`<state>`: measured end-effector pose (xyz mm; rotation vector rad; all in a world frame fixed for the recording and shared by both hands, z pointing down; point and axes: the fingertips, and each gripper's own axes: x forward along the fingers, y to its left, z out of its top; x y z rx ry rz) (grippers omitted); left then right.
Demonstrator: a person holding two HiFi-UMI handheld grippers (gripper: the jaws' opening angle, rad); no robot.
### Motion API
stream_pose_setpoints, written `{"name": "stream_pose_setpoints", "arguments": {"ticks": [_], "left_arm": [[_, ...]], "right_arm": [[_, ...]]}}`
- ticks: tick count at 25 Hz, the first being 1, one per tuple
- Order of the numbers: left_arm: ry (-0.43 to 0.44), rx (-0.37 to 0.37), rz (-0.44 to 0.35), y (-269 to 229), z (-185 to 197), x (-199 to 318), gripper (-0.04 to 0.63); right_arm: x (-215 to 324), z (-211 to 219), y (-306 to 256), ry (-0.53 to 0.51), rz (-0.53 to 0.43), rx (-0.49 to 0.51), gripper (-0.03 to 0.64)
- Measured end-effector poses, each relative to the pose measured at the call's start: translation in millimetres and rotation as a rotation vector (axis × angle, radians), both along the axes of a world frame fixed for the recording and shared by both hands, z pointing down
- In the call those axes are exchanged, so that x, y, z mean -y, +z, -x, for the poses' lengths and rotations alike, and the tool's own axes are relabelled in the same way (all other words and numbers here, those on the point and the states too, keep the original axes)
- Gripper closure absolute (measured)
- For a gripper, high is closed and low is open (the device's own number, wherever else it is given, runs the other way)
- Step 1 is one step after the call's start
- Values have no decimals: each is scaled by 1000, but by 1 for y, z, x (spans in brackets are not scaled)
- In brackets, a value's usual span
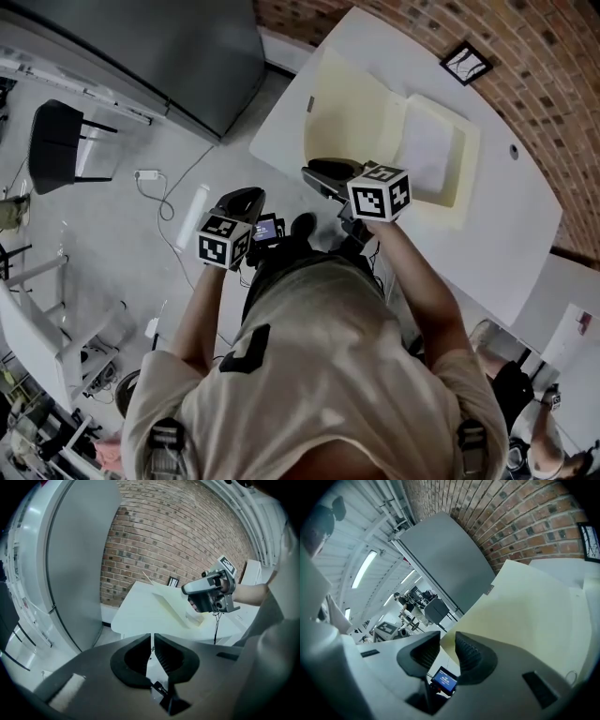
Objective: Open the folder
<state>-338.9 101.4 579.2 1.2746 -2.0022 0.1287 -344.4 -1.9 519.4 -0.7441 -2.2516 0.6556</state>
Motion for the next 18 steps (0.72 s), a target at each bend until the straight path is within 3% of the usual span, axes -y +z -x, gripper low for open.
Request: {"name": "stream_pose_setpoints", "arguments": {"ticks": [13, 18], "left_arm": [[-10, 4, 8, 6, 16, -10, 574], [-2, 4, 8, 7, 21, -7, 574]], "right_arm": [[-9, 17, 25, 44, 251, -105, 509], [6, 16, 36, 104, 238, -159, 514]]}}
